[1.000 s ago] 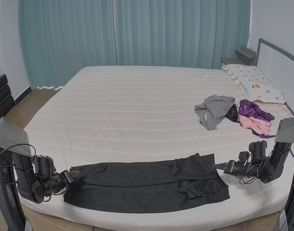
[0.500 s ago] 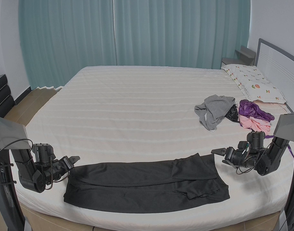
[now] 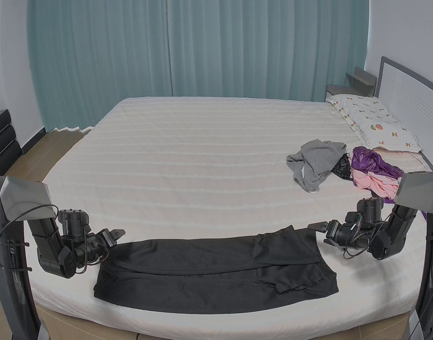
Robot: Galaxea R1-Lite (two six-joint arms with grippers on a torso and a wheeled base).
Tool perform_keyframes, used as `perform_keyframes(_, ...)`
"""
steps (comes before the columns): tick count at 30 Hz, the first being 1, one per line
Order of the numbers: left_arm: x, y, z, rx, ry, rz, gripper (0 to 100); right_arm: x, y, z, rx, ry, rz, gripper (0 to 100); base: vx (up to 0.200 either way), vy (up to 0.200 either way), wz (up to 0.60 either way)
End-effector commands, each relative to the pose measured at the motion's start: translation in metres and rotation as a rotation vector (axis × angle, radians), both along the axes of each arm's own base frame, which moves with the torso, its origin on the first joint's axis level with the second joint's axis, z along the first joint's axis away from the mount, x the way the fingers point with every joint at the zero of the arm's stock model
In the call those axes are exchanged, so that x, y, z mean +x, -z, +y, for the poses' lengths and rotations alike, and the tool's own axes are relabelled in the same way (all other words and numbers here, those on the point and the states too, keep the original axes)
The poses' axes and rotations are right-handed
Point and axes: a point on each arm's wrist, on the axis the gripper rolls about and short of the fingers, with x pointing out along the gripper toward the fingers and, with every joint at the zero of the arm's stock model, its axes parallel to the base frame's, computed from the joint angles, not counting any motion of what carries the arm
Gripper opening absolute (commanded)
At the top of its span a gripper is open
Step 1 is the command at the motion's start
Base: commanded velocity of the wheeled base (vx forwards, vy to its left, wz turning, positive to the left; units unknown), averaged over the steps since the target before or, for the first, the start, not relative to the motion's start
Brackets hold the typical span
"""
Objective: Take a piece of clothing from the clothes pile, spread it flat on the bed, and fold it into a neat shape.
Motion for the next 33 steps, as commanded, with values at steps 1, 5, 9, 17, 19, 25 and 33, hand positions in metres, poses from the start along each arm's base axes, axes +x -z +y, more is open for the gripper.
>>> perform_keyframes(1,-0.003,0.008,0.002,0.005,-0.002,0.027,100,0.0,0.003,0.0,0.001,-0.001,0.01,100,0.0,0.0,0.0)
perform_keyframes(5,-0.004,0.016,0.002,0.01,0.001,0.051,0,-0.001,0.004,0.001,0.0,-0.001,0.013,100,0.0,0.0,0.0)
perform_keyframes(9,-0.005,0.018,0.005,0.023,-0.016,0.056,0,-0.001,0.004,0.001,-0.011,0.009,0.011,100,0.0,0.0,0.0)
perform_keyframes(17,-0.007,0.015,0.023,0.036,-0.092,0.052,0,0.0,0.004,0.001,-0.023,0.024,0.012,100,0.0,0.0,0.0)
perform_keyframes(19,-0.005,0.014,0.025,0.032,-0.103,0.04,0,0.0,0.004,0.001,-0.023,0.024,0.012,100,0.0,0.0,0.0)
perform_keyframes(25,-0.002,0.014,0.022,0.01,-0.111,0.033,0,0.008,0.008,0.005,-0.024,0.013,-0.001,100,0.0,0.0,0.0)
perform_keyframes(33,0.0,0.013,0.013,-0.011,-0.099,0.029,0,0.022,0.017,0.012,-0.038,0.014,-0.017,100,0.0,0.0,0.0)
